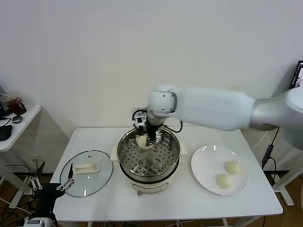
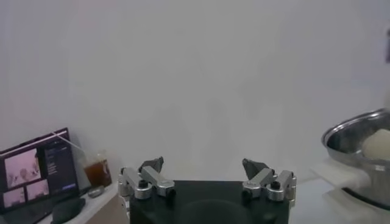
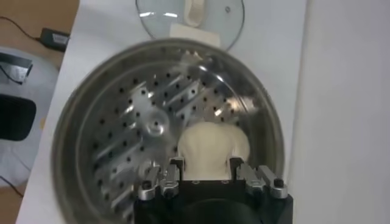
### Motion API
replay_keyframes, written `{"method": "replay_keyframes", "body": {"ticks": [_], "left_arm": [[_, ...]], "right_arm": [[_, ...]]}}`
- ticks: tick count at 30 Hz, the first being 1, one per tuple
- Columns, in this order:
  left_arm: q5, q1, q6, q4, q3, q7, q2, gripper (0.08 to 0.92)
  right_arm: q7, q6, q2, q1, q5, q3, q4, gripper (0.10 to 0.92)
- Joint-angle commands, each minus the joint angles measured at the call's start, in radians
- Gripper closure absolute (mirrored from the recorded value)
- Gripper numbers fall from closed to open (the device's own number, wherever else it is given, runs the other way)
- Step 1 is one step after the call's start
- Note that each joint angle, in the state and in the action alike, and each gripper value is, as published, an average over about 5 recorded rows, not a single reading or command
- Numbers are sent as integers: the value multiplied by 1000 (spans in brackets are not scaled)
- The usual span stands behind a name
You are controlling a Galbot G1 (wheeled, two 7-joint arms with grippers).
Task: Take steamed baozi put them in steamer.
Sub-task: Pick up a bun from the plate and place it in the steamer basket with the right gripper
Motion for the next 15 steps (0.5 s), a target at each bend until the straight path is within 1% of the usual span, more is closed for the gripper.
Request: {"method": "replay_keyframes", "body": {"ticks": [1, 15], "left_arm": [[1, -2, 4, -11, -2, 1, -1, 177], [-2, -4, 5, -10, -5, 2, 2, 177]], "right_arm": [[28, -33, 163, -102, 17, 7, -134, 558], [19, -32, 198, -148, -21, -7, -168, 554]]}}
